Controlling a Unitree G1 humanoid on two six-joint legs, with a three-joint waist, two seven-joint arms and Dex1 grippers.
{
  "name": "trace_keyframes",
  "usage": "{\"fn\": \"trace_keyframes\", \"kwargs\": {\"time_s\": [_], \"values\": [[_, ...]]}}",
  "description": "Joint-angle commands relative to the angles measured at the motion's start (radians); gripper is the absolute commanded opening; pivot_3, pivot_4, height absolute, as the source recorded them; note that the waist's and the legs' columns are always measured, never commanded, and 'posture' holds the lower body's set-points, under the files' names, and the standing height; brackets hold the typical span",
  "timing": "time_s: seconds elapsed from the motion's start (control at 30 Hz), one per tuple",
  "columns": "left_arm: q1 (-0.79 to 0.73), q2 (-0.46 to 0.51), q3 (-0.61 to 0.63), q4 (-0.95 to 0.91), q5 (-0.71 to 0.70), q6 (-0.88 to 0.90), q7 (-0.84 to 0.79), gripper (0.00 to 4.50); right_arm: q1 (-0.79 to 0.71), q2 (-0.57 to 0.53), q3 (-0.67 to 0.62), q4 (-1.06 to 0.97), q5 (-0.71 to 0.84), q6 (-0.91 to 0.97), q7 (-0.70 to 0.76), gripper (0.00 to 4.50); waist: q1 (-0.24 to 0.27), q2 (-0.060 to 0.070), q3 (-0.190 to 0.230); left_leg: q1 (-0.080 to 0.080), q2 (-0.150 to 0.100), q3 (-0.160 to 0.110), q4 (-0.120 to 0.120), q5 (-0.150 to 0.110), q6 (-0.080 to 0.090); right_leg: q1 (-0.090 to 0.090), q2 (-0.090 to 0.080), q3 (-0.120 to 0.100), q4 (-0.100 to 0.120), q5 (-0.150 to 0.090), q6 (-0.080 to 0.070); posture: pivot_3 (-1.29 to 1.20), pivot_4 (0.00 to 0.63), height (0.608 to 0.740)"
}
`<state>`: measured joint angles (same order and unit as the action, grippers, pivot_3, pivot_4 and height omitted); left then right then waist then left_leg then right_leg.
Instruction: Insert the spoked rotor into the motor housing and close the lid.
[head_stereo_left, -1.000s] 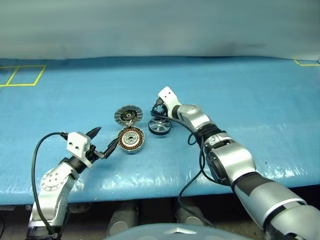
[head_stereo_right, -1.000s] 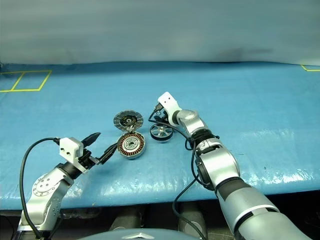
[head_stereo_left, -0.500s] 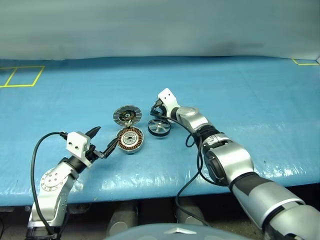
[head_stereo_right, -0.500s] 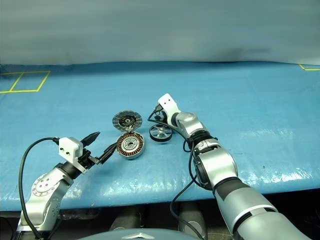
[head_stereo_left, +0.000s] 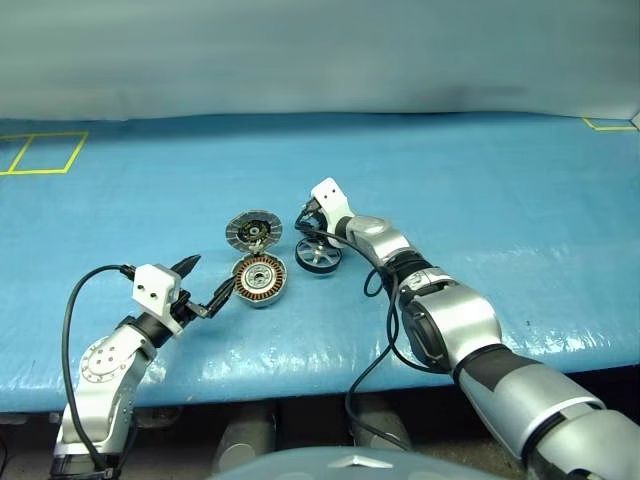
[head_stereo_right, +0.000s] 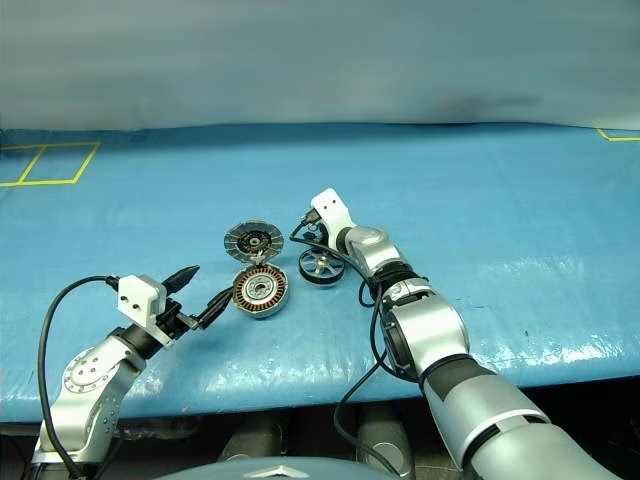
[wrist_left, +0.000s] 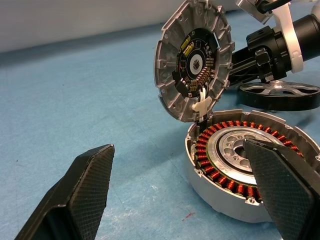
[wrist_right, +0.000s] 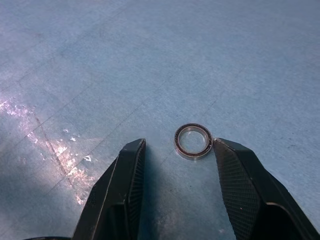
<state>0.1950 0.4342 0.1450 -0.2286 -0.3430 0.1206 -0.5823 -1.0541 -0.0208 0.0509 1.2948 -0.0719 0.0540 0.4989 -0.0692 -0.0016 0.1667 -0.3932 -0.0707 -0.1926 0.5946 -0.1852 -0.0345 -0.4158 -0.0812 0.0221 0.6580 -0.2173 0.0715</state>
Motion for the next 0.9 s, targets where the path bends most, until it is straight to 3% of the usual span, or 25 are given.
{"fn": "trace_keyframes", "kwargs": {"time_s": [0.03, 0.13, 0.4, 0.57, 0.63, 0.77, 0.9], "values": [[0.0, 0.005, 0.006, -0.037, 0.008, -0.005, 0.004, 4.5, -0.026, 0.008, -0.013, -0.002, -0.002, -0.005, -0.025, 1.67, 0.0, 0.0, 0.0, 0.0, 0.0, 0.0, 0.0, 0.0, 0.0, 0.0, 0.0, 0.0, 0.0, 0.0, 0.0, 0.0, 0.15, 0.74], [0.001, 0.002, 0.007, -0.037, 0.012, -0.006, 0.004, 4.5, -0.025, 0.008, -0.014, -0.001, -0.002, -0.005, -0.031, 0.75, 0.0, 0.0, 0.0, 0.0, 0.0, 0.0, 0.0, 0.0, 0.0, 0.0, 0.0, 0.0, 0.0, 0.0, 0.0, 0.0, 0.15, 0.74], [0.006, -0.003, 0.008, -0.039, 0.014, -0.008, 0.006, 4.5, -0.028, -0.011, -0.035, -0.03, 0.018, -0.023, -0.057, 0.75, 0.0, 0.0, 0.0, 0.0, 0.0, 0.0, 0.0, 0.0, 0.0, 0.0, 0.0, 0.0, 0.0, 0.0, 0.0, 0.0, 0.15, 0.74], [0.009, -0.014, 0.002, -0.037, -0.004, -0.014, -0.008, 4.5, 0.007, -0.075, -0.06, -0.188, 0.036, -0.034, -0.092, 0.75, 0.002, 0.0, 0.0, 0.0, 0.0, 0.0, 0.0, 0.0, 0.0, 0.0, 0.0, 0.0, 0.0, 0.0, 0.0, 0.0, 0.15, 0.74], [0.009, -0.019, -0.002, -0.037, -0.011, -0.014, -0.018, 4.5, 0.093, -0.105, -0.061, -0.387, 0.046, 0.0, -0.096, 0.75, 0.003, 0.0, 0.0, 0.0, 0.0, 0.0, 0.0, 0.0, 0.0, 0.0, 0.0, 0.0, -0.001, 0.0, 0.0, 0.0, 0.15, 0.74], [-0.001, -0.023, -0.013, -0.03, -0.024, -0.01, -0.049, 4.5, 0.373, -0.158, -0.062, -0.968, 0.155, 0.225, 0.001, 0.75, 0.013, 0.0, 0.0, -0.001, 0.0, -0.001, -0.001, -0.001, 0.0, 0.0, 0.0, 0.0, -0.001, 0.0, 0.0, 0.0, 0.15, 0.74], [-0.014, -0.017, -0.023, -0.016, -0.037, -0.007, -0.08, 4.5, 0.64, -0.232, -0.034, -1.445, 0.382, 0.46, 0.168, 0.75, 0.014, 0.001, 0.0, -0.002, 0.0, -0.001, 0.0, -0.002, 0.0, 0.0, 0.0, 0.001, -0.001, -0.001, 0.001, 0.0, 0.15, 0.74]]}}
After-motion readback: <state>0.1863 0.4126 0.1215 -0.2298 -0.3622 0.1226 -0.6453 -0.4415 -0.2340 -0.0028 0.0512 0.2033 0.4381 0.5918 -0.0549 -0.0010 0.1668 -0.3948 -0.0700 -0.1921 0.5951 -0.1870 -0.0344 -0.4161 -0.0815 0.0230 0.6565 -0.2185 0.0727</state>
